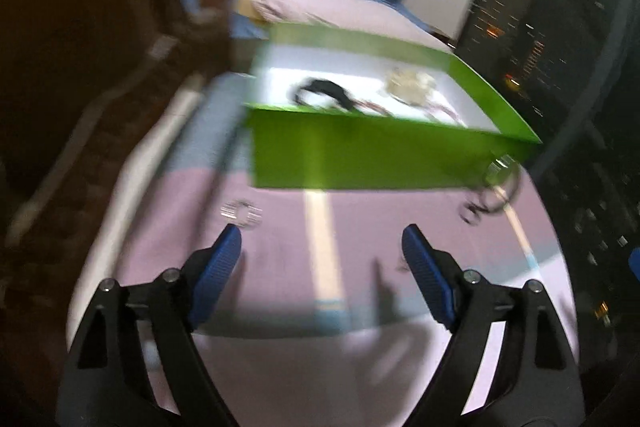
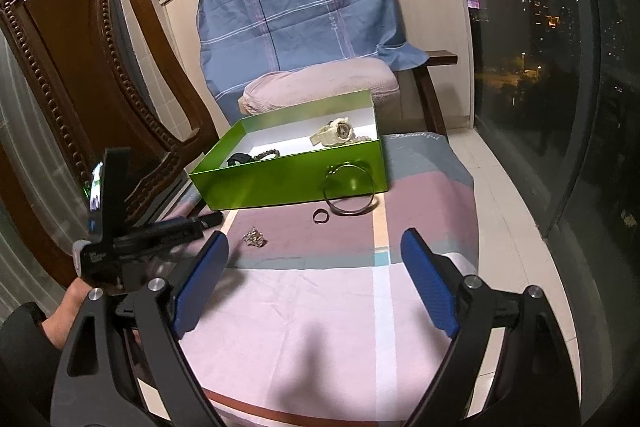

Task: Organize jewelry
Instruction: 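Move the open left gripper down toward the silver ring on the cloth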

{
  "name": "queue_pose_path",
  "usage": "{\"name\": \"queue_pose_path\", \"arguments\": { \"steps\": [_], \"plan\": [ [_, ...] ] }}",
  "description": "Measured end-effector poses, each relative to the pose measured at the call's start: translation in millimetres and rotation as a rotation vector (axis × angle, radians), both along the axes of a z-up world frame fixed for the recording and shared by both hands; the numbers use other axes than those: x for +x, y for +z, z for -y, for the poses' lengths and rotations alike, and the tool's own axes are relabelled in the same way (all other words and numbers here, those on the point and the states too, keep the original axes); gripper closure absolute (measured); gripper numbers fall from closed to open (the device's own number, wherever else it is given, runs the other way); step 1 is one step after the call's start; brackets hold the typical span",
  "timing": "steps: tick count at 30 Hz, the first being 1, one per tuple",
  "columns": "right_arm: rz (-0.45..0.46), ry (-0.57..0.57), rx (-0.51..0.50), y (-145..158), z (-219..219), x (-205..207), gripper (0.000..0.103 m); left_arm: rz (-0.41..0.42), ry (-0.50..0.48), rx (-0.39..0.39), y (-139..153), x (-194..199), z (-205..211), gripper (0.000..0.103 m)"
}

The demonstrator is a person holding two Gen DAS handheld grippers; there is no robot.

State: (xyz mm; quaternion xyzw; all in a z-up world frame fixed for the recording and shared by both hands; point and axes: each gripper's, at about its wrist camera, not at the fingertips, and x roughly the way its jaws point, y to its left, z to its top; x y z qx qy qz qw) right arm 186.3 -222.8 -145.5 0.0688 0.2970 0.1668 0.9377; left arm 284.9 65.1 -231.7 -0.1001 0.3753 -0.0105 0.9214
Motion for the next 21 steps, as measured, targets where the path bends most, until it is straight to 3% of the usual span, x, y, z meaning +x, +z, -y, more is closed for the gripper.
{"name": "queue_pose_path", "arguments": {
  "steps": [1,2,5,7,14,18,21],
  "plan": [
    [0.000,0.002,-0.001,-0.2,-0.6,0.1,0.017,-0.013,0.021,0.020,-1.9,2.7,-2.8,0.028],
    [-0.003,0.005,-0.003,-0.9,-1.6,-0.2,0.017,-0.032,0.021,0.049,-4.7,6.0,-0.2,0.028],
    [-0.009,0.009,-0.007,-2.0,-3.4,0.1,0.017,-0.059,0.038,0.138,-14.2,20.3,7.8,0.026],
    [-0.014,0.012,-0.011,-2.5,-4.7,0.2,0.017,-0.077,0.054,0.134,-18.6,27.7,7.0,0.021],
    [-0.022,0.015,-0.017,-3.4,-5.1,1.8,0.017,-0.119,0.068,-0.002,-23.8,48.9,-14.5,0.018],
    [-0.034,0.019,-0.024,-6.1,-5.1,3.6,0.017,-0.115,0.023,-0.016,-24.6,44.1,-15.4,0.016],
    [-0.035,0.019,-0.018,-5.8,-5.2,3.5,0.017,-0.102,-0.097,-0.147,-20.7,40.6,-9.5,0.016]
  ]
}}
